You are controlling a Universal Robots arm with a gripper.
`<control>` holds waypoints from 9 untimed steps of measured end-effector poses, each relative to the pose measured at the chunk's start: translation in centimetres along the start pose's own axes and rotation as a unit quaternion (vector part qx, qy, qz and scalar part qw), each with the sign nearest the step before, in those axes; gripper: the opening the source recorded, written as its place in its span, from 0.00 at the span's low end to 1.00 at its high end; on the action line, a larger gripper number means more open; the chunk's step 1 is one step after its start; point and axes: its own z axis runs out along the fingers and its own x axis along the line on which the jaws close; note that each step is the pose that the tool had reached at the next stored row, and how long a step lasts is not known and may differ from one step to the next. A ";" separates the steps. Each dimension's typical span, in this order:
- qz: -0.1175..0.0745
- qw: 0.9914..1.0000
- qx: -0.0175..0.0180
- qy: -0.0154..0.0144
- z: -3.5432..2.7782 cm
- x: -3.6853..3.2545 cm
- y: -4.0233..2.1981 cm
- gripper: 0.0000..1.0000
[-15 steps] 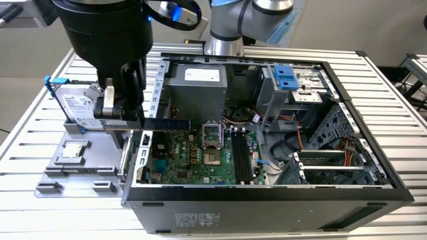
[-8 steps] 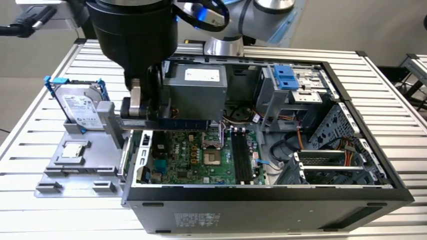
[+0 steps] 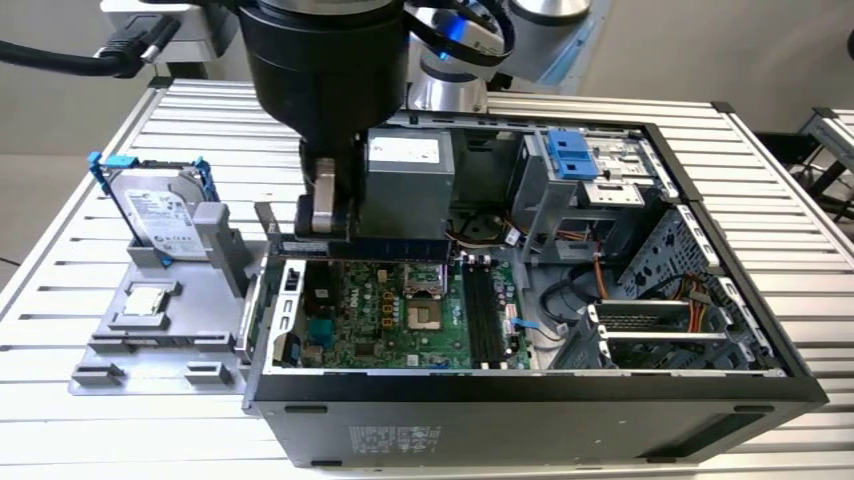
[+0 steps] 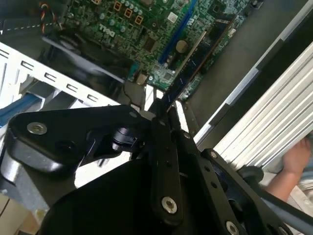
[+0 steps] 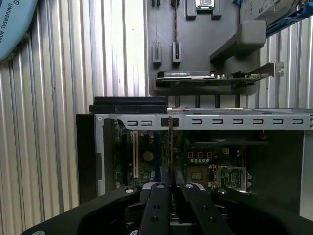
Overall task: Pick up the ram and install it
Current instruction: 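Pick up the ram and move it above insertion slot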
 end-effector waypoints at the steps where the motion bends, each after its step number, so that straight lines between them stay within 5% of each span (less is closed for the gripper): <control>1: 0.000 1.000 0.000 0.000 -0.01 -0.01 -0.33 0.00; 9: 0.000 1.000 0.000 0.000 -0.06 -0.11 -3.08 0.00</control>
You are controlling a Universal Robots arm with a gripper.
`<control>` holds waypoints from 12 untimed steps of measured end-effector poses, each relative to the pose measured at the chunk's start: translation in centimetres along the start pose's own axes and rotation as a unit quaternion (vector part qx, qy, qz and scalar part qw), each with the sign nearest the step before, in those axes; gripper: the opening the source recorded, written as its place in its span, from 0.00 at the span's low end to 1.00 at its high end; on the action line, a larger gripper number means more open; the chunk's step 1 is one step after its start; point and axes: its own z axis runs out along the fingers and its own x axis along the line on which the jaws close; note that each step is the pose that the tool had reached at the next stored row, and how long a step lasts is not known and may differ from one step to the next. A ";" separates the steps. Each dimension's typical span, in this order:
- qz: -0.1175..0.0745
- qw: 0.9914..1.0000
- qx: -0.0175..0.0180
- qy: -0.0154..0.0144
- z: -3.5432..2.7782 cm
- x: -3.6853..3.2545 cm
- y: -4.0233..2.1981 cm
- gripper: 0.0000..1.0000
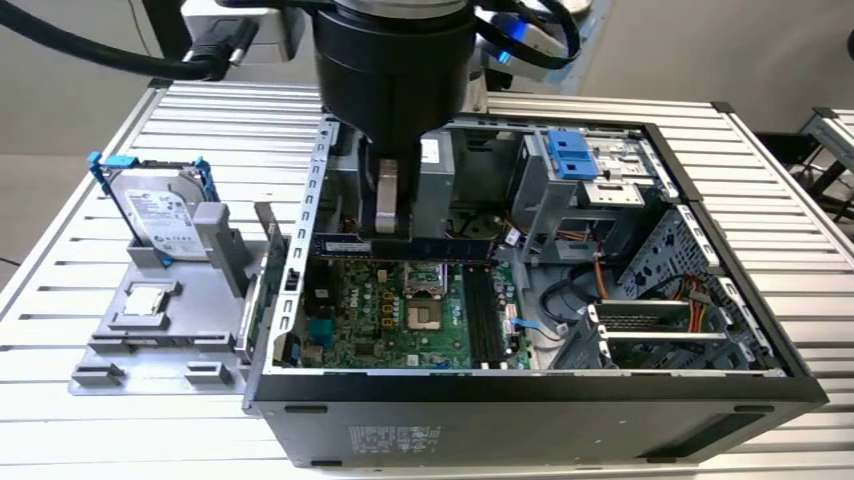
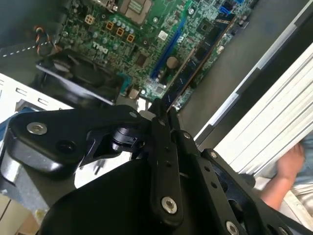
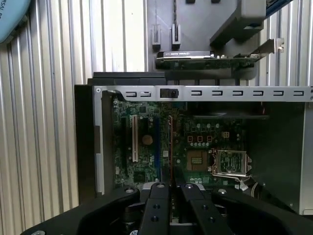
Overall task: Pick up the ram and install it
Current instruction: 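Pick up the ram and move it above insertion slot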
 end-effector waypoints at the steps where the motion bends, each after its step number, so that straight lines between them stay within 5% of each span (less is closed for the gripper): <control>1: 0.000 1.000 0.000 0.000 0.00 -0.01 -0.32 0.00; 12: 0.000 1.000 0.000 0.000 -0.07 -0.15 -3.84 0.00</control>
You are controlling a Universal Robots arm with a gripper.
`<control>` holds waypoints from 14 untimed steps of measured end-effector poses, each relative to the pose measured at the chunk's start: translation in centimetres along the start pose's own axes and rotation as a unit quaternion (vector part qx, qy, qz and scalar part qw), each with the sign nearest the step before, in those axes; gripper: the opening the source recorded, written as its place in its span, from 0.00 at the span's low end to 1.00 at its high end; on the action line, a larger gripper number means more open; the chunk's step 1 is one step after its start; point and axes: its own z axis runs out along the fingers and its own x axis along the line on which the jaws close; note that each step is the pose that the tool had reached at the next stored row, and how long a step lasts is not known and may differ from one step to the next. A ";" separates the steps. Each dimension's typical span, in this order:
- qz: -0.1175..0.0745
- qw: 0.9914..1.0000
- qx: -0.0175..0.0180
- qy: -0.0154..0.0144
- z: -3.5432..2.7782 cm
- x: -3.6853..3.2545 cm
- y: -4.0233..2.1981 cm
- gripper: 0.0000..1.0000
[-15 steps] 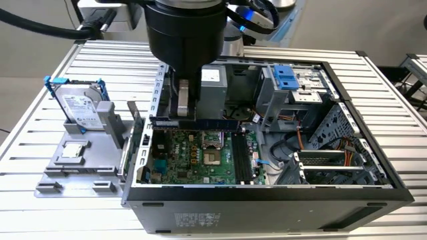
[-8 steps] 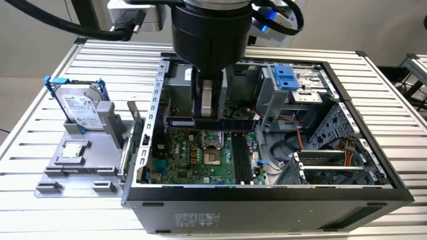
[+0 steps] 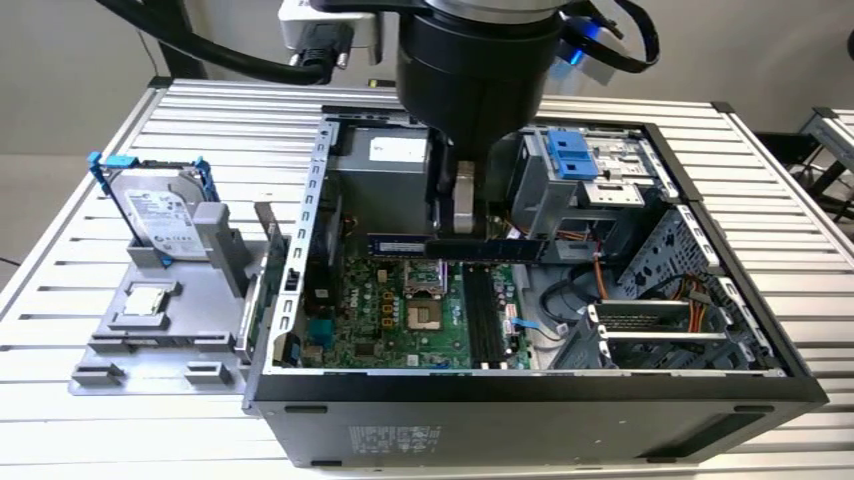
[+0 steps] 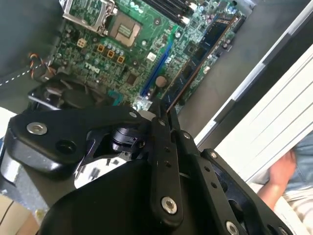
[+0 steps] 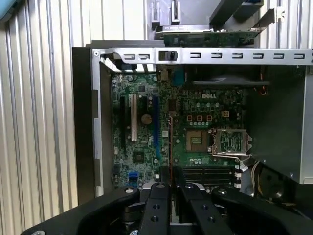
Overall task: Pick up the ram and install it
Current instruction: 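Pick up the ram and move it above insertion slot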
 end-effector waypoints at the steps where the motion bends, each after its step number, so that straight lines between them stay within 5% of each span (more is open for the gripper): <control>1: 0.000 1.000 0.000 0.000 0.00 -0.01 -0.26 0.00; 14: 0.000 1.000 0.000 0.000 -0.08 -0.42 -4.53 0.00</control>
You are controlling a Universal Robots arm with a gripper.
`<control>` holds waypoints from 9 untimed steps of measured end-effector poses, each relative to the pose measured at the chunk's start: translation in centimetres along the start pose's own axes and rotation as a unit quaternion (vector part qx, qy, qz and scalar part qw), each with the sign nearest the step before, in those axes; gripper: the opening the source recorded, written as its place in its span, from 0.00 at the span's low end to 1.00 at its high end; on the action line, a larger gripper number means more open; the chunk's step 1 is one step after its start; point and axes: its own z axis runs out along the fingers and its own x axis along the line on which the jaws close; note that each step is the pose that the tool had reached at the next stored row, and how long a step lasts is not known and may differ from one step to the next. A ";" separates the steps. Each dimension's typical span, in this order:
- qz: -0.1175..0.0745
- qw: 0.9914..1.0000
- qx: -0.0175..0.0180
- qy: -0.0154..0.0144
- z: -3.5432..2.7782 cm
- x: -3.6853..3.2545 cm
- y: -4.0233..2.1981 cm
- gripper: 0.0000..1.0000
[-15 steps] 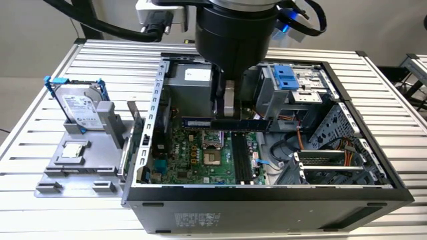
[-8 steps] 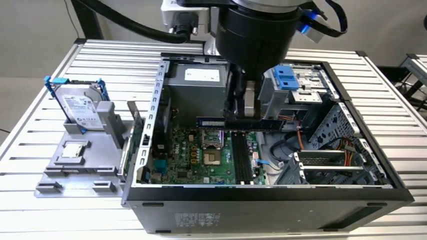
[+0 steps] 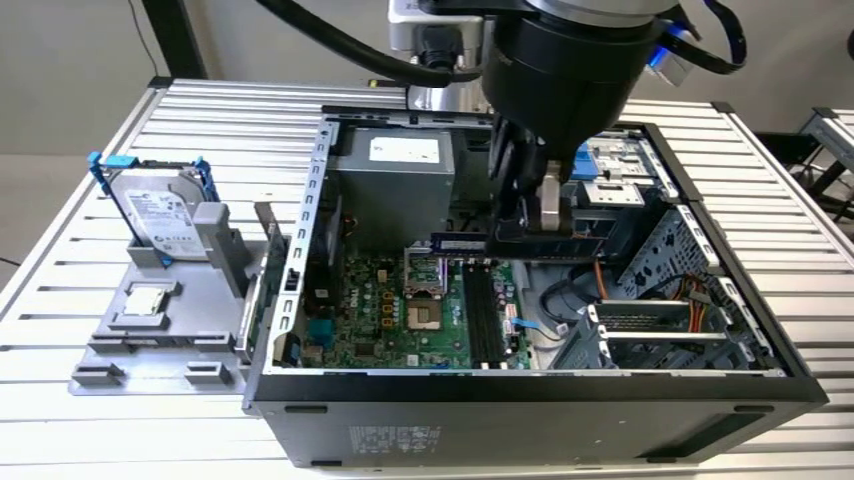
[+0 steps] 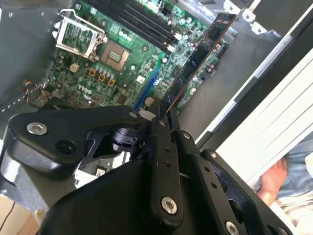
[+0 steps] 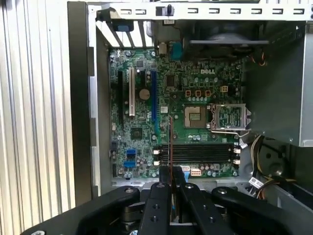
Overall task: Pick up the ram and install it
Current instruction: 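Pick up the ram and move it above insertion slot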
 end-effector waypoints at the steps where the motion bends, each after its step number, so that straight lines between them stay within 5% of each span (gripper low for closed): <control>1: 0.000 1.000 0.000 0.000 0.00 -0.06 -0.25 0.00; 9: 0.000 1.000 0.000 0.000 -0.03 -1.01 -2.18 0.00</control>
